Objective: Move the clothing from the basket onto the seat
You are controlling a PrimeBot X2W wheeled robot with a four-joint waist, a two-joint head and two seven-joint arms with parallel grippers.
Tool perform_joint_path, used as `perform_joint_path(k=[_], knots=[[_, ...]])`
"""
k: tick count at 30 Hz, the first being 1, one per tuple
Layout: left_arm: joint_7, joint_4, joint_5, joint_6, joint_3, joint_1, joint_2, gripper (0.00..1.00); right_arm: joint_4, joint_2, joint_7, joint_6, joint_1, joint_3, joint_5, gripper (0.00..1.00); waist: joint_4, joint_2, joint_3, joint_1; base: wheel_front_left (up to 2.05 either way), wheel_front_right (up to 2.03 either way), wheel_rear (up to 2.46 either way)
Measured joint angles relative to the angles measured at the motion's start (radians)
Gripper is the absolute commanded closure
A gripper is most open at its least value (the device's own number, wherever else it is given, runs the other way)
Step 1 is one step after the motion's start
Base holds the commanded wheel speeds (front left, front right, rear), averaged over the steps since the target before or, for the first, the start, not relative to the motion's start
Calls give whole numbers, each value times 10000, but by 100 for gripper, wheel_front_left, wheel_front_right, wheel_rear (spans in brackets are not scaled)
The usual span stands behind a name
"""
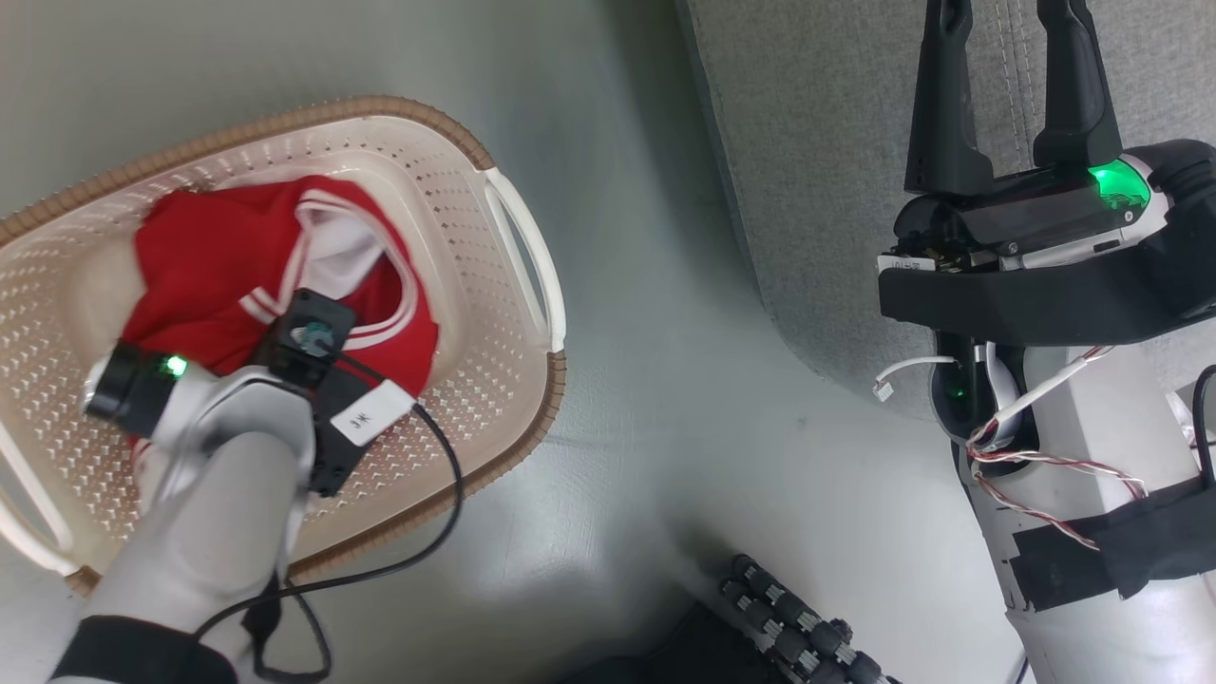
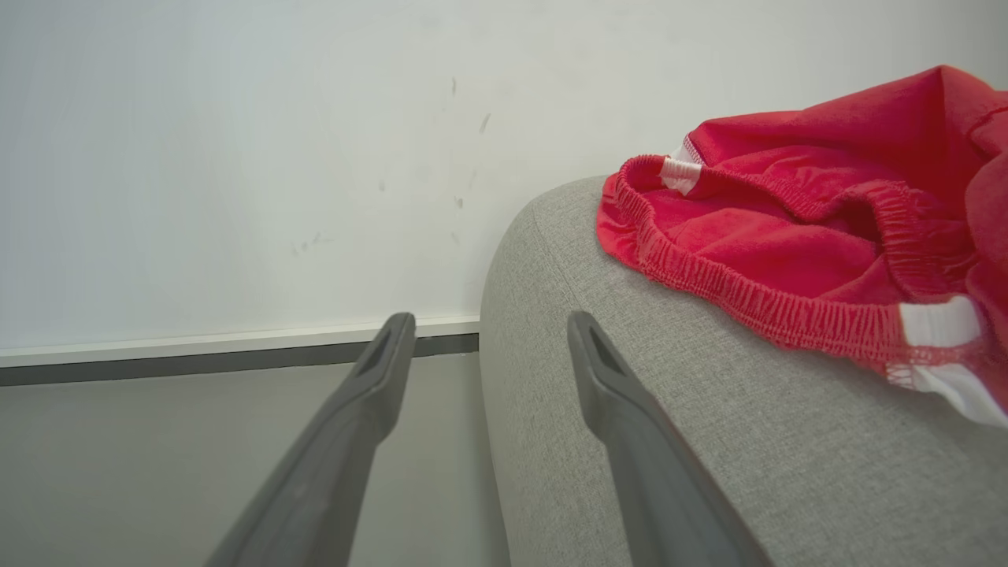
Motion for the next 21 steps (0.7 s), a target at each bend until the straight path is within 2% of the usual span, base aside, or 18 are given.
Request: perform_joint_path(k=[12,21], knots=[[-1248,-326,-372,-13,67,-27,-874,100,518,-6,0,54,32,-219,-42,0,346,0,-538,0,0,0,0],[-2334,-686,-846,-454,69,448,-1266,100,1085,-226,0,146,376,-407,-157,0,746,0,-1288,0,0,0,0]])
